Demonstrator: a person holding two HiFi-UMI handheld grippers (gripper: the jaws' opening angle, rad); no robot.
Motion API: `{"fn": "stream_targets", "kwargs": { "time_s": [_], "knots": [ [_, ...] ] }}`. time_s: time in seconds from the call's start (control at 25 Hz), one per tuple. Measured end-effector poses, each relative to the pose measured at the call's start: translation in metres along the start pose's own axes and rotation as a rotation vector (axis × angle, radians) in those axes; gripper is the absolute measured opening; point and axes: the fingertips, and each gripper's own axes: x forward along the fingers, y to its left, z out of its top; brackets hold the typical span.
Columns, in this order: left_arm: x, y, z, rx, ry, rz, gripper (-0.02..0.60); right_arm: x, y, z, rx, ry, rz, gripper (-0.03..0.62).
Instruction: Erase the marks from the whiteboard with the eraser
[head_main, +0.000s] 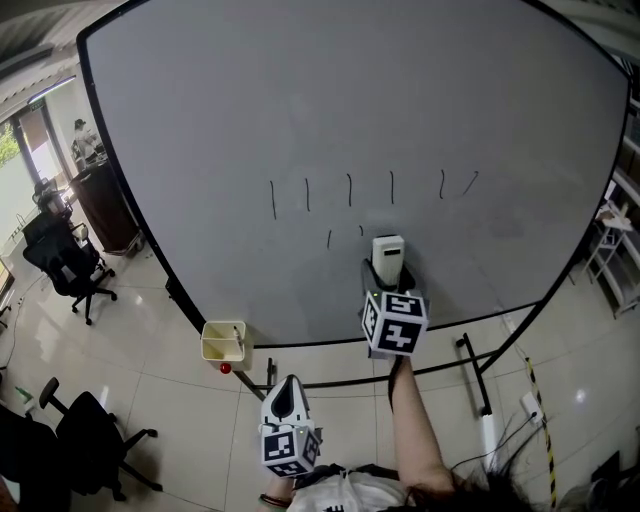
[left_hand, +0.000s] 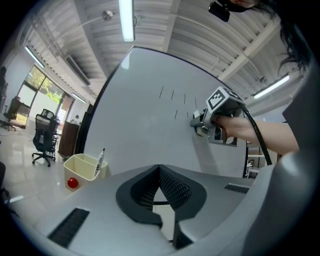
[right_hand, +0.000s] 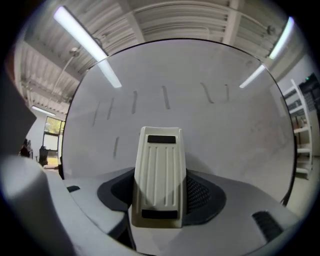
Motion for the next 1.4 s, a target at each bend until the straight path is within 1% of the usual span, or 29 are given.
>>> {"fn": "stream_targets", "kwargs": {
  "time_s": [0.04,0.12,0.2,0.28,0.36,0.44,0.52,0.6,0.64,0.68,0.76,0.84,0.88,0.96,1.04,1.12,1.24,1.32,1.4],
  "knots": [
    [0.001,0.000,-0.001,-0.001,0.002,-0.002,-0.006,0.000,-0.019,0.005,0.029,0.020,-0.025,0.278],
    [0.000,-0.001,-0.003,-0.003,0.006,-0.008,-0.006,0.004,-0.041,0.010,0.031,0.080,-0.057,0.276],
    [-0.001,-0.001,-0.005,-0.004,0.010,-0.013,-0.006,0.008,-0.047,0.011,-0.011,0.130,-0.090,0.276],
    [0.000,0.002,-0.004,-0.004,0.009,-0.010,-0.006,0.009,-0.043,0.011,-0.052,0.142,-0.127,0.276],
    [0.000,0.007,-0.003,-0.008,0.007,-0.003,-0.006,0.010,-0.024,0.014,-0.077,0.142,-0.124,0.278],
    [0.000,0.011,-0.003,-0.016,0.006,0.001,-0.006,0.018,0.009,0.015,-0.111,0.149,-0.076,0.278],
    [-0.001,0.013,-0.003,-0.023,0.007,0.003,-0.006,0.027,0.045,0.011,-0.187,0.171,-0.041,0.278],
    [-0.003,0.015,-0.003,-0.026,0.008,0.005,-0.006,0.029,0.066,0.007,-0.307,0.205,-0.070,0.278],
    [-0.003,0.016,-0.004,-0.027,0.009,0.005,-0.006,0.029,0.069,0.005,-0.350,0.217,-0.085,0.278],
    [-0.004,0.017,-0.003,-0.029,0.010,0.005,-0.006,0.029,0.070,0.005,-0.366,0.223,-0.086,0.276],
    [-0.002,0.020,-0.002,-0.031,0.011,0.004,-0.006,0.028,0.069,0.006,-0.337,0.221,-0.051,0.275],
    [-0.001,0.019,0.000,-0.031,0.009,-0.002,-0.006,0.022,0.060,0.010,-0.249,0.197,-0.018,0.276],
    [-0.001,0.016,0.001,-0.030,0.006,-0.009,-0.006,0.017,0.049,0.013,-0.190,0.185,-0.018,0.276],
    [-0.001,0.012,0.002,-0.026,0.001,-0.025,-0.006,0.004,0.016,0.018,-0.093,0.178,-0.052,0.275],
    [-0.001,0.010,0.002,-0.019,0.003,-0.037,-0.006,0.000,-0.012,0.020,-0.050,0.184,-0.097,0.275],
    [-0.001,0.009,-0.001,-0.015,0.011,-0.044,-0.006,0.004,-0.022,0.019,-0.052,0.198,-0.120,0.275],
    [-0.003,0.011,-0.001,-0.012,0.010,-0.043,-0.006,0.015,-0.012,0.009,-0.090,0.239,-0.127,0.276],
    [-0.004,0.017,0.000,-0.013,0.006,-0.032,-0.006,0.021,0.008,-0.002,-0.108,0.269,-0.096,0.276],
    [-0.006,0.024,0.001,-0.020,0.004,-0.015,-0.006,0.026,0.040,-0.011,-0.144,0.290,-0.034,0.276]
  ]
}}
